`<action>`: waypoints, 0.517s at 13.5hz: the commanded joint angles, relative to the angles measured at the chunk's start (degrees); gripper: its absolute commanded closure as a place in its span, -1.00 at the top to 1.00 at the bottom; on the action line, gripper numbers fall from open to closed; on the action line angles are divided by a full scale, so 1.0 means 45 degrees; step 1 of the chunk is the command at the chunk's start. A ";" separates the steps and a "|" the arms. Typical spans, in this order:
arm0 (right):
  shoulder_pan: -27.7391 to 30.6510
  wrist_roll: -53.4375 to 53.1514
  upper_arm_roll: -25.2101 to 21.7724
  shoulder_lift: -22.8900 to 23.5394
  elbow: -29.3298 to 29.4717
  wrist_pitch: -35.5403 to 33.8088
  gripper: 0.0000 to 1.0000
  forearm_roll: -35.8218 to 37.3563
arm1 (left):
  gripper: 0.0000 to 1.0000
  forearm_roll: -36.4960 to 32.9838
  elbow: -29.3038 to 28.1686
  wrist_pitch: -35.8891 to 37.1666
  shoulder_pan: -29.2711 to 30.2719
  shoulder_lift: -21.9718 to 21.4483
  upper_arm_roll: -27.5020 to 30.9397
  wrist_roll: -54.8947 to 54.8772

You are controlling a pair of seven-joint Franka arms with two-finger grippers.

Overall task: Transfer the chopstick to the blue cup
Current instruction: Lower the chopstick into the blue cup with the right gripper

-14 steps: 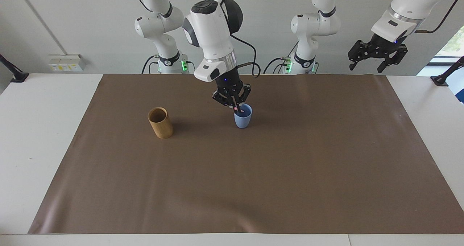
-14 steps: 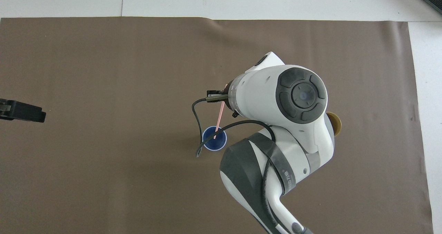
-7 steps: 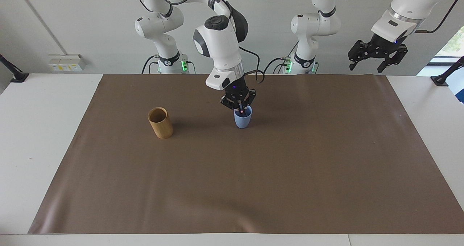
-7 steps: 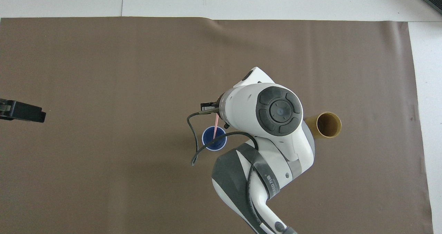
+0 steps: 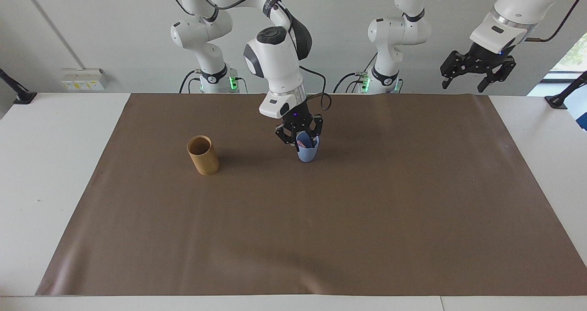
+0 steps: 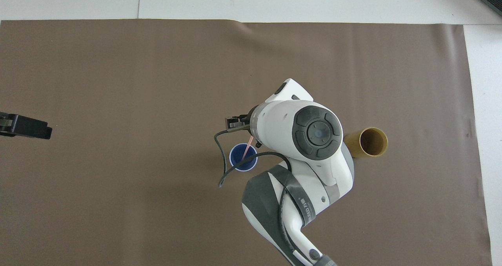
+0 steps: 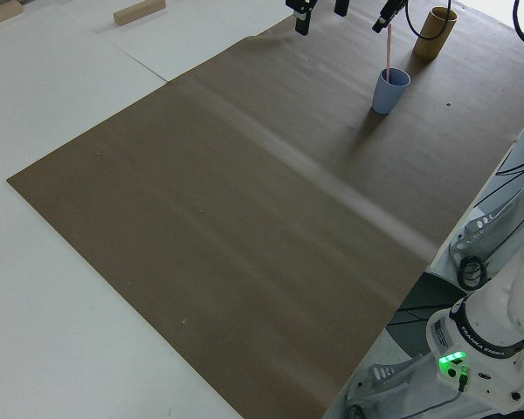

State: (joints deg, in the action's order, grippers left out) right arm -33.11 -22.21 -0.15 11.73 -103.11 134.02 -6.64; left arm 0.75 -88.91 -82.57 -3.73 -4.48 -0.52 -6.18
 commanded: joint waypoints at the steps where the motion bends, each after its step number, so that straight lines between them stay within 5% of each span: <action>1: 0.0054 0.0170 0.0033 -0.0185 -0.0056 0.0179 1.00 0.0168 | 1.00 0.0125 -0.0339 0.0048 0.0203 -0.0295 -0.0099 0.0064; 7: 0.1047 0.0267 -0.0182 -0.1043 0.0605 -0.1669 1.00 0.1139 | 1.00 0.0125 -0.0339 0.0048 0.0203 -0.0295 -0.0099 0.0064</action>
State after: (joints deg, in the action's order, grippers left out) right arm -31.02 -22.16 -1.29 9.20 -101.97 131.44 -4.45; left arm 0.75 -88.91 -82.57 -3.72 -4.48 -0.52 -6.18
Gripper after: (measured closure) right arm 0.000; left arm 0.000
